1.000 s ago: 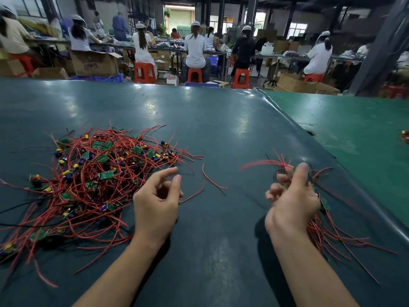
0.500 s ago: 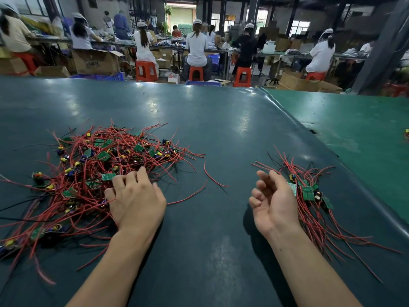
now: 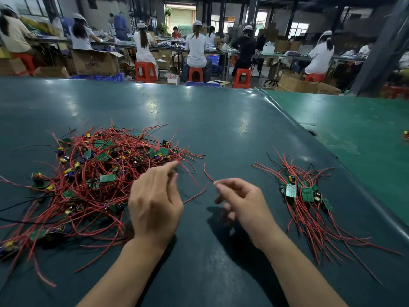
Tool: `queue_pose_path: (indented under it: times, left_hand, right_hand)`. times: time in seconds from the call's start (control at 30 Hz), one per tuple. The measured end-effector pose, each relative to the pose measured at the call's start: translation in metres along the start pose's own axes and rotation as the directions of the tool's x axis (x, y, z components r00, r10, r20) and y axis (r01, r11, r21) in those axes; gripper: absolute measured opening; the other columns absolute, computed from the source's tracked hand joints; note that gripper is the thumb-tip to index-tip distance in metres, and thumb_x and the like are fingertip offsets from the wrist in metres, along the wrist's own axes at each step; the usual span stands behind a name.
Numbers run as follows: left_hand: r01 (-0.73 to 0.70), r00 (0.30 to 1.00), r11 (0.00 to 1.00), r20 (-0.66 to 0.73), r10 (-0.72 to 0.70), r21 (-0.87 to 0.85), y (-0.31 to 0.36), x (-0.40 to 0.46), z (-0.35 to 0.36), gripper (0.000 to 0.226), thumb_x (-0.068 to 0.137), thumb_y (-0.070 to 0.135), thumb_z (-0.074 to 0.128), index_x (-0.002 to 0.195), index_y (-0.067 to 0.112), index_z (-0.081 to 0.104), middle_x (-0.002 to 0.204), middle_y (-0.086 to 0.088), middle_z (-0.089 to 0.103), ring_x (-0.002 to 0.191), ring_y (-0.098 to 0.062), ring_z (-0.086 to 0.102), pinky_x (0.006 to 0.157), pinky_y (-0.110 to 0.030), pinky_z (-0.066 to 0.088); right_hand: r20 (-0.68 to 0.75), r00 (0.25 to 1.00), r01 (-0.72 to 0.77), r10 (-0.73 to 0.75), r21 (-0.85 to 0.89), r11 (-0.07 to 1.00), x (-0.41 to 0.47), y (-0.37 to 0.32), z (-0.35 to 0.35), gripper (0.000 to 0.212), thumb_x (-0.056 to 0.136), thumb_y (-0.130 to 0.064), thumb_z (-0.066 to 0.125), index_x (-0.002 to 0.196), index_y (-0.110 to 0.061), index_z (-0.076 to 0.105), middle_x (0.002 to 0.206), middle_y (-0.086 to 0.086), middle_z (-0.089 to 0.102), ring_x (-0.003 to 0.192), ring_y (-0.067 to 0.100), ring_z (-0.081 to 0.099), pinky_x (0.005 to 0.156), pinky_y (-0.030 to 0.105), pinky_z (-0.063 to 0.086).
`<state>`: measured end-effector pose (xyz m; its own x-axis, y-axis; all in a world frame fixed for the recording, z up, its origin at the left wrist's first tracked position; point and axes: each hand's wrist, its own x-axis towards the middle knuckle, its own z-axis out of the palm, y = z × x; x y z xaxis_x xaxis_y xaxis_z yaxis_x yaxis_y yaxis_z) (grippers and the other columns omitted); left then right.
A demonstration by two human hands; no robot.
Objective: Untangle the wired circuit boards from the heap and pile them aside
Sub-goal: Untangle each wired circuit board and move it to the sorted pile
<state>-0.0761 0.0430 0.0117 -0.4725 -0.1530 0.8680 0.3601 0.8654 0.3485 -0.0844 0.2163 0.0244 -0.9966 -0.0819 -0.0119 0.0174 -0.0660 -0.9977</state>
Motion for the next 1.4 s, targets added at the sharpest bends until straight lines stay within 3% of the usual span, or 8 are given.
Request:
queue_pose_path:
  times: [0.17, 0.33, 0.43, 0.53, 0.8, 1.0, 1.13, 1.4]
  left_hand:
    - [-0.226, 0.963, 0.895, 0.052, 0.265, -0.384, 0.016, -0.012, 0.003, 0.025, 0.090, 0.007, 0.062, 0.114, 0.015, 0.061, 0.102, 0.002, 0.065, 0.089, -0.016, 0.063, 0.081, -0.031, 0.051]
    - [-0.232, 0.911, 0.753, 0.133, 0.390, -0.616, 0.030, -0.016, 0.006, 0.023, 0.086, 0.004, 0.068, 0.107, 0.010, 0.060, 0.103, -0.003, 0.066, 0.093, -0.021, 0.066, 0.082, -0.032, 0.053]
    - [-0.160, 0.939, 0.791, 0.158, 0.307, -0.590, 0.028, -0.016, 0.005, 0.014, 0.090, 0.018, 0.065, 0.084, 0.005, 0.064, 0.083, -0.003, 0.065, 0.077, -0.017, 0.062, 0.071, -0.027, 0.050]
    - [0.151, 0.911, 0.868, 0.407, 0.064, -0.474, 0.022, -0.017, 0.005, 0.049, 0.095, 0.042, 0.052, 0.061, 0.009, 0.063, 0.054, 0.003, 0.059, 0.050, -0.014, 0.057, 0.052, -0.028, 0.047]
    - [0.751, 0.630, 0.462, 0.723, -0.285, -0.472, 0.025, -0.011, 0.009, 0.054, 0.088, 0.056, 0.048, 0.083, 0.006, 0.067, 0.068, -0.008, 0.072, 0.035, -0.016, 0.049, 0.035, -0.024, 0.040]
    - [0.734, 0.677, 0.235, 0.662, -0.321, -0.637, 0.029, -0.004, 0.007, 0.020, 0.089, 0.017, 0.061, 0.106, 0.007, 0.065, 0.072, -0.004, 0.071, 0.040, -0.013, 0.054, 0.036, -0.018, 0.038]
    - [0.744, 0.648, 0.149, 0.650, -0.396, -0.651, 0.026, 0.000, 0.007, 0.036, 0.080, 0.018, 0.066, 0.111, 0.006, 0.054, 0.069, -0.004, 0.067, 0.041, -0.013, 0.054, 0.037, -0.018, 0.038]
    - [0.741, 0.669, 0.334, 0.682, -0.295, -0.583, 0.025, -0.005, 0.010, 0.024, 0.068, 0.024, 0.077, 0.089, 0.015, 0.069, 0.075, -0.007, 0.073, 0.052, -0.012, 0.058, 0.050, -0.024, 0.049]
  right_hand:
    - [0.208, 0.978, 0.032, -0.022, -0.045, 0.998, -0.003, 0.008, 0.009, 0.062, 0.088, 0.002, 0.066, 0.135, -0.032, 0.044, 0.097, 0.002, 0.064, 0.057, 0.017, 0.061, 0.041, 0.025, 0.048]
    - [0.098, 0.975, 0.207, -0.199, -0.087, 0.974, -0.001, 0.008, 0.009, 0.030, 0.081, 0.021, 0.058, 0.094, -0.004, 0.071, 0.085, 0.012, 0.072, 0.070, 0.009, 0.063, 0.064, 0.019, 0.053]
    - [-0.053, 0.963, 0.269, -0.265, 0.118, 0.956, 0.004, 0.004, 0.004, 0.013, 0.090, -0.009, 0.061, 0.084, -0.004, 0.072, 0.081, 0.011, 0.073, 0.076, 0.018, 0.067, 0.071, 0.025, 0.054]
    - [-0.102, 0.984, 0.177, -0.146, 0.462, 0.869, 0.009, -0.008, -0.006, 0.033, 0.086, -0.031, 0.055, 0.071, -0.008, 0.075, 0.076, 0.013, 0.073, 0.069, 0.021, 0.070, 0.061, 0.023, 0.054]
    - [0.140, 0.990, -0.099, 0.022, 0.574, 0.813, -0.002, -0.019, -0.013, 0.044, 0.083, -0.042, 0.062, 0.051, -0.013, 0.057, 0.048, 0.005, 0.048, 0.044, 0.017, 0.047, 0.045, 0.025, 0.041]
    - [0.118, 0.993, -0.078, 0.013, 0.557, 0.827, -0.003, -0.016, -0.006, 0.009, 0.076, -0.019, 0.066, 0.082, -0.014, 0.071, 0.077, 0.006, 0.069, 0.055, 0.014, 0.059, 0.051, 0.020, 0.048]
    - [0.048, 0.993, -0.116, 0.105, 0.430, 0.895, 0.001, -0.010, -0.004, 0.035, 0.076, -0.012, 0.068, 0.110, -0.009, 0.061, 0.086, 0.008, 0.070, 0.056, 0.015, 0.064, 0.052, 0.022, 0.055]
    - [0.023, 1.000, 0.006, -0.011, 0.219, 0.976, 0.000, -0.002, 0.000, 0.018, 0.086, -0.016, 0.064, 0.099, -0.009, 0.075, 0.071, 0.005, 0.063, 0.048, 0.011, 0.048, 0.044, 0.018, 0.039]
